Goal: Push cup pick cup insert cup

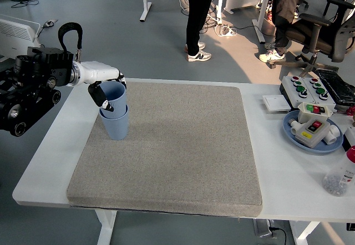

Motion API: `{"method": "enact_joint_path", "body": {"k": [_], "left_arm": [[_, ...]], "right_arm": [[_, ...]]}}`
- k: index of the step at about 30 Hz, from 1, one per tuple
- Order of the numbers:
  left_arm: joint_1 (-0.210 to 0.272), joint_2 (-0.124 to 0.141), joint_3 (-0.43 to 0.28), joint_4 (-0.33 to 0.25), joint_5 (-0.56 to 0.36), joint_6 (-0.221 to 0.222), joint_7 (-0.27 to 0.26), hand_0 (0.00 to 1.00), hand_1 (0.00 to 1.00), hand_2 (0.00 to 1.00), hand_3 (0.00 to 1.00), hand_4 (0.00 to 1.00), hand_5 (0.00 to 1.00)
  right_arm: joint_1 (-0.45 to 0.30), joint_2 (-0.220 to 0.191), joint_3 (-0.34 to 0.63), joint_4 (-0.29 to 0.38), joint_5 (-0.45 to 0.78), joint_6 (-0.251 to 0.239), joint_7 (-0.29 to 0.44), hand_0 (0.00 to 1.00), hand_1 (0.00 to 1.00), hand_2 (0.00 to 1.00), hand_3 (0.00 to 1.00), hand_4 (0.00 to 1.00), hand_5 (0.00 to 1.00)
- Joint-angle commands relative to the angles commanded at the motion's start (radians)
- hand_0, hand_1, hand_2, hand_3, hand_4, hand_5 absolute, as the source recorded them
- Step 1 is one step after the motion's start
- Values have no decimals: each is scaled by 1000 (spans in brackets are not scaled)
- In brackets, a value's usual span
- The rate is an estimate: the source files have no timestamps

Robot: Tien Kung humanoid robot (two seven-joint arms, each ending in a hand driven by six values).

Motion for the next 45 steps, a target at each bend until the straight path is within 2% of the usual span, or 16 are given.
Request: {"method": "enact_joint_path", "body": {"k": [2,3,6,9,17,20,21,25,26,27,30,32,33,37,40,45], "left_arm": [[2,-2,3,7,-4,26,-4,663,787,890,892,944,332],[2,-2,3,8,-5,28,-4,850,907,998,998,998,419],[4,-6,9,20,-1,61,-7,850,907,998,998,998,419],[7,-7,11,25,-2,73,-7,915,956,998,998,998,455],[18,-3,-5,14,-11,110,4,918,962,998,998,998,508],[44,5,-43,-20,-83,203,66,918,962,998,998,998,508],[53,8,-56,-30,-102,225,82,885,905,991,938,802,757],[106,26,-158,-83,-179,341,138,885,905,991,938,802,757],[127,34,-193,-107,-195,371,150,885,905,991,938,802,757],[153,42,-231,-139,-218,403,166,830,864,902,835,731,862],[208,58,-321,-210,-280,464,195,830,864,902,835,731,862],[272,89,-392,-286,-356,526,233,830,864,902,835,731,862],[296,101,-413,-319,-389,547,245,803,837,837,785,587,998],[419,135,-517,-475,-558,621,254,803,837,837,785,587,998],[525,141,-600,-586,-688,642,221,807,850,859,816,584,998],[728,114,-758,-743,-896,626,147,833,869,891,852,603,998]], "right_arm": [[-1,0,-1,0,1,0,0,528,546,502,599,197,998],[-1,0,-1,0,1,0,0,528,546,502,599,198,998],[-2,0,-1,0,1,-1,-1,528,546,502,599,198,998],[-2,0,0,0,0,-1,-1,528,546,502,599,199,998],[-5,1,0,0,-2,-2,-2,528,546,502,599,198,998],[-6,1,1,0,-3,-2,-3,528,546,502,599,198,998],[-6,1,-1,0,-2,-1,-3,528,546,502,599,200,998],[-5,2,-6,0,5,-2,-3,528,546,502,599,200,998],[-5,2,-7,0,7,-2,-3,528,546,502,599,200,998],[-4,2,-6,0,7,-3,-2,528,546,502,599,200,998],[-2,2,-3,0,7,-4,-1,528,546,502,599,200,998],[3,3,1,0,8,-7,1,528,546,502,599,200,998],[4,2,6,0,5,-8,1,528,546,502,599,200,998],[9,2,20,0,-3,-12,4,528,546,502,599,200,998],[11,2,31,0,-9,-15,6,528,546,503,599,200,998],[13,1,52,0,-25,-19,8,528,546,502,599,200,998]]}}
